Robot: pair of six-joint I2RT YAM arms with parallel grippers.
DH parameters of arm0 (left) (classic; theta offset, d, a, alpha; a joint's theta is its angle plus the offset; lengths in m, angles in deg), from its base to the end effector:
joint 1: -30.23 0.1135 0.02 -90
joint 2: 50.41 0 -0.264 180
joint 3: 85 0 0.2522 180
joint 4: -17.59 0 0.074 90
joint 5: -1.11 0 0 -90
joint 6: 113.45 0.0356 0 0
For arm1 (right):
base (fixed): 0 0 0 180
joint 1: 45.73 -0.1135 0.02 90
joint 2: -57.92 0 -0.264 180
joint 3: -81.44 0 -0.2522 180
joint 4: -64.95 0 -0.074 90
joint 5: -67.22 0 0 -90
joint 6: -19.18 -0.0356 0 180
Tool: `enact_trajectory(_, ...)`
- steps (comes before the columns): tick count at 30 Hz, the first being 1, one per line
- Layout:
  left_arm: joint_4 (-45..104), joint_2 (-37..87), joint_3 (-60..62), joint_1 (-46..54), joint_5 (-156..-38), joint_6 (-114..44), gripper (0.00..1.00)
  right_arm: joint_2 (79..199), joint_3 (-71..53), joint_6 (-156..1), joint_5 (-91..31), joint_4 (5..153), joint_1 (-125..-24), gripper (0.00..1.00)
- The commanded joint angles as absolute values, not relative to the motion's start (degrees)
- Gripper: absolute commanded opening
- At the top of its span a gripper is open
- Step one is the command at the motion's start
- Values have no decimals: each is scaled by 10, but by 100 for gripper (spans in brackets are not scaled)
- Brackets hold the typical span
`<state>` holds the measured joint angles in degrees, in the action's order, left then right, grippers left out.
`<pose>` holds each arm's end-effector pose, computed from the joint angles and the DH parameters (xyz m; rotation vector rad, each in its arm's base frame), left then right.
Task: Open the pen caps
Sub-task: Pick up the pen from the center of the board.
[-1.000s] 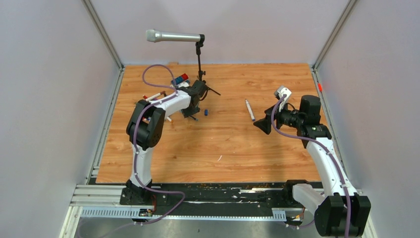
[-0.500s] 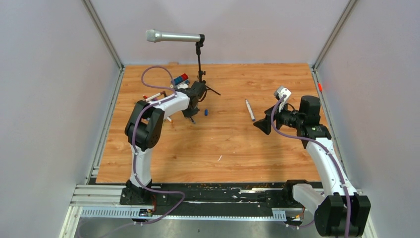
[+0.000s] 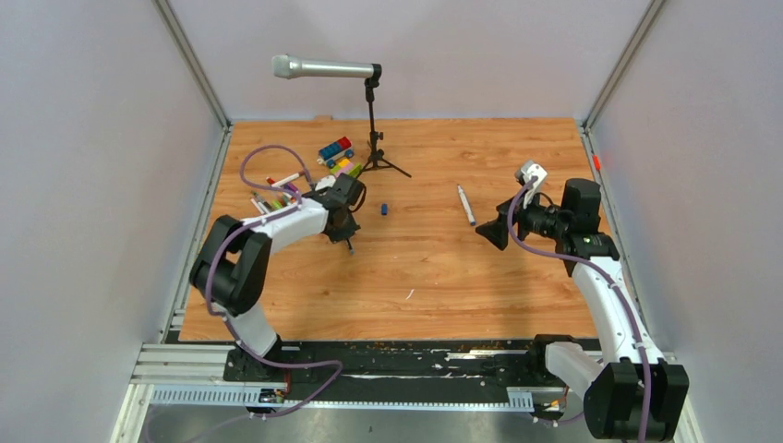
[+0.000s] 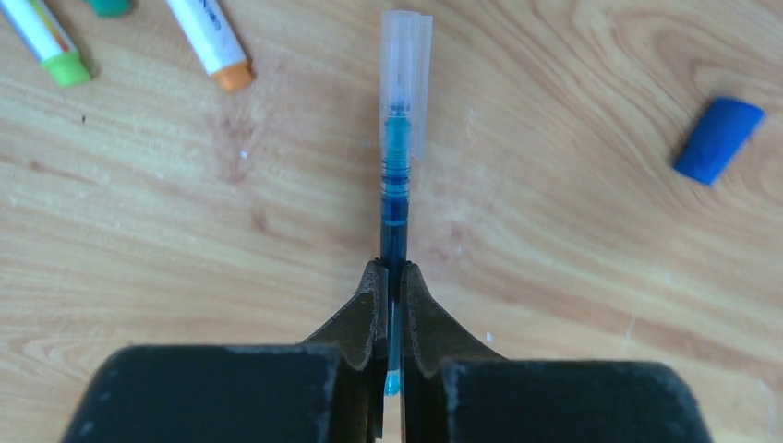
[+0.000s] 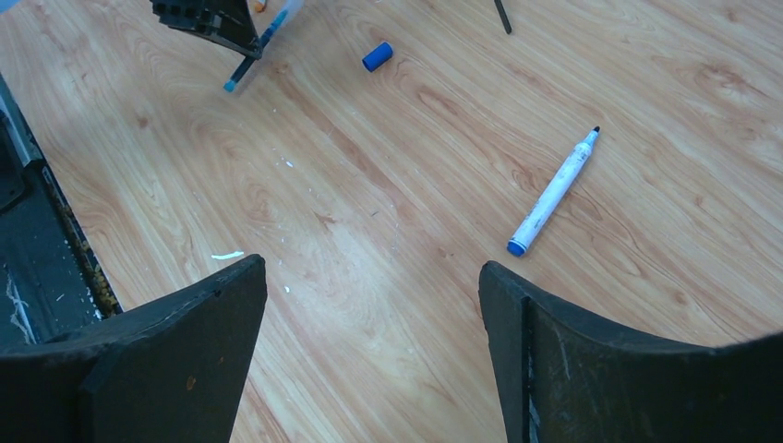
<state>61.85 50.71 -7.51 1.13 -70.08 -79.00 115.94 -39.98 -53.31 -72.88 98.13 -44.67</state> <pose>0.3049 -0.1565 0.1717 -0.6869 2.5496 -0.0240 0.2144 0.0233 0.2877 -0.7651 1.8406 0.7202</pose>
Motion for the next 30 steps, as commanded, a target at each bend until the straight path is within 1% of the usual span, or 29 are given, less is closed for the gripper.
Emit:
enact_trajectory(1,526,397,-142,14,-764,-754,0,1153,-408,-517,-779,965,-443,84)
enact_trajectory(5,407,291,-228,13,-851,-754,0,1148,-423,-517,-840,955,-444,83)
enact_trajectory(8,329,237,-272,3,-908,-767,0,1131,-449,-514,-893,936,-444,83)
enact_trajectory(10,268,204,-300,-13,-928,-770,0,1127,-461,-503,-949,933,-444,83)
enact_trajectory(12,177,174,-344,-30,-943,-782,0,1135,-466,-500,-1001,937,-445,81)
enact_trajectory(15,27,139,-413,-47,-950,-816,0,1139,-455,-478,-1024,983,-448,80)
enact_trajectory(19,-99,119,-474,-78,-929,-838,0,1145,-422,-400,-1011,1102,-454,80)
enact_trajectory(25,-186,146,-474,-150,-890,-809,0,1178,-349,-281,-1012,1289,-453,81)
enact_trajectory(27,-210,159,-472,-161,-890,-808,0,1183,-340,-266,-1016,1312,-453,82)
enact_trajectory(30,-243,175,-474,-167,-890,-812,0,1179,-344,-287,-1018,1293,-454,82)
